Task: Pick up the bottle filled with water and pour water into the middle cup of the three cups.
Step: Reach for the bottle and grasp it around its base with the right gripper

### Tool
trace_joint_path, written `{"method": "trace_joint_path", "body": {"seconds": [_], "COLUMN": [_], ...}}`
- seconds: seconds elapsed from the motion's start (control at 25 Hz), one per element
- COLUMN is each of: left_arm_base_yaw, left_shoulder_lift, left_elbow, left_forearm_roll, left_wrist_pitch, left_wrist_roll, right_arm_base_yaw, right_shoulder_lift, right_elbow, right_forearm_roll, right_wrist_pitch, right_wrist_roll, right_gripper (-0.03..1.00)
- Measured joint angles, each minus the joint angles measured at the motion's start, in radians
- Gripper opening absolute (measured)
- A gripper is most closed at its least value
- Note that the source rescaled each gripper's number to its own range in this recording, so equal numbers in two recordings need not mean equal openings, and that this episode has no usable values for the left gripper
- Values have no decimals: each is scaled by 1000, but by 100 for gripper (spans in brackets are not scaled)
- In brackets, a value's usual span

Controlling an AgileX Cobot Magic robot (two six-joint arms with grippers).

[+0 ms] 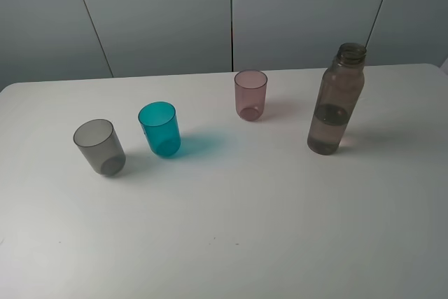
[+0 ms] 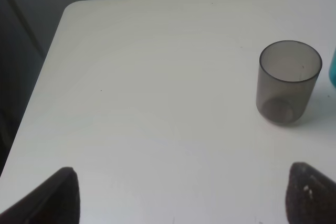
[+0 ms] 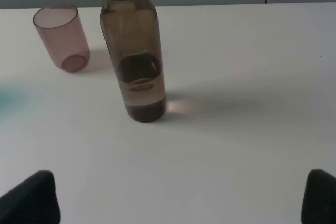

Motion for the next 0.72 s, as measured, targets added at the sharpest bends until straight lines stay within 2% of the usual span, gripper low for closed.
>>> {"method": "trace_joint_path", "body": {"seconds": [0.72], "left_arm_base_yaw": [0], "left_shoulder_lift": [0], "left_elbow": [0], "left_forearm_roll": [0], "left_wrist_pitch": [0], "left_wrist_roll": [0], "right_arm_base_yaw": [0], "right_shoulder_lift": [0], "right_elbow": [0], "right_forearm_roll": [0], "right_wrist_pitch": [0], "right_wrist_roll": [0], "right_gripper": [100]}}
